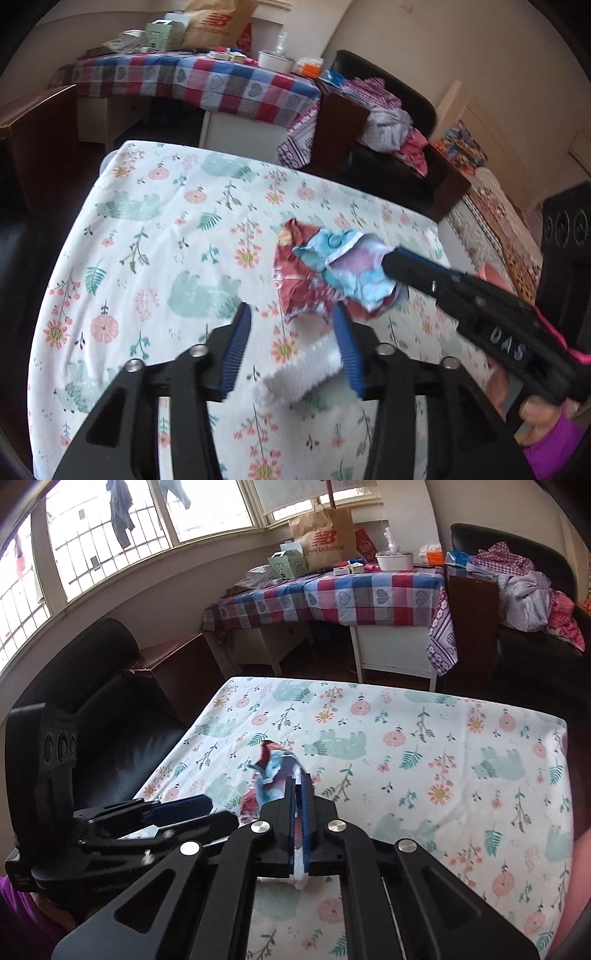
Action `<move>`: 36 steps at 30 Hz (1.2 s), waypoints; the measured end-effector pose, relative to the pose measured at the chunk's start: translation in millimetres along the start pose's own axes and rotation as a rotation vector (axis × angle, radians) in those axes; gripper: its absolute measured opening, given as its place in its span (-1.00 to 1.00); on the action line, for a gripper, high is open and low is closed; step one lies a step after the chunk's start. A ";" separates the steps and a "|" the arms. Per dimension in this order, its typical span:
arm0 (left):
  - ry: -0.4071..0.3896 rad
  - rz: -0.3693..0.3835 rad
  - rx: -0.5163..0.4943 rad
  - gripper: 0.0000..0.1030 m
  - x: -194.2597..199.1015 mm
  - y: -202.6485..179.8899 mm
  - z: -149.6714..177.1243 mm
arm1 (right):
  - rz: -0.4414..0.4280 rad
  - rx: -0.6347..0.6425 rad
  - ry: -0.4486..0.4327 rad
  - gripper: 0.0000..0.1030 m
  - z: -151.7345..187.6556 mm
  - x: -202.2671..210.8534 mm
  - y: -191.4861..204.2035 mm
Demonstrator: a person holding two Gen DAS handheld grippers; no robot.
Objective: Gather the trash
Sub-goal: 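Lift the white foam strip with the left tool while the right lifts the wrapper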
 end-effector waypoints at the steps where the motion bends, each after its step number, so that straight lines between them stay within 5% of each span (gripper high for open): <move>1: 0.022 0.004 -0.014 -0.09 0.0 -1.0 3.3 | 0.003 -0.003 -0.003 -0.94 1.1 3.1 -1.1; 11: 0.124 -0.035 -0.162 -0.09 -13.0 -7.7 32.6 | 0.056 -0.035 -0.041 -0.94 21.8 51.5 -15.2; 18: 0.104 -0.034 -0.188 -0.11 -8.3 -12.6 43.7 | 0.089 -0.105 -0.048 -0.94 45.5 77.5 -32.9; 22: 0.086 -0.072 -0.225 -0.44 -6.2 -18.1 53.4 | 0.101 -0.153 -0.051 -0.94 59.2 88.3 -46.3; 30: 0.067 -0.112 -0.119 -0.35 1.0 -17.6 45.6 | 0.102 -0.179 -0.074 -0.94 74.4 106.7 -54.7; 34: 0.046 -0.147 -0.148 -0.34 0.2 -27.3 45.7 | 0.100 -0.186 -0.090 -0.94 78.8 116.3 -57.2; 36: 0.050 -0.169 -0.162 -0.52 -2.8 -31.2 46.8 | 0.098 -0.191 -0.101 -0.94 81.7 122.4 -59.9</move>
Point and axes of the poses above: each gripper's, at about its wrist camera, not at the fingertips, and x roughly against the way its jaws point, y to its left, z to its underside, the point moved 1 cm from there along -x, roughly the way its jaws point, and after that the axes turned 2 degrees about y, right-handed, at the moved point
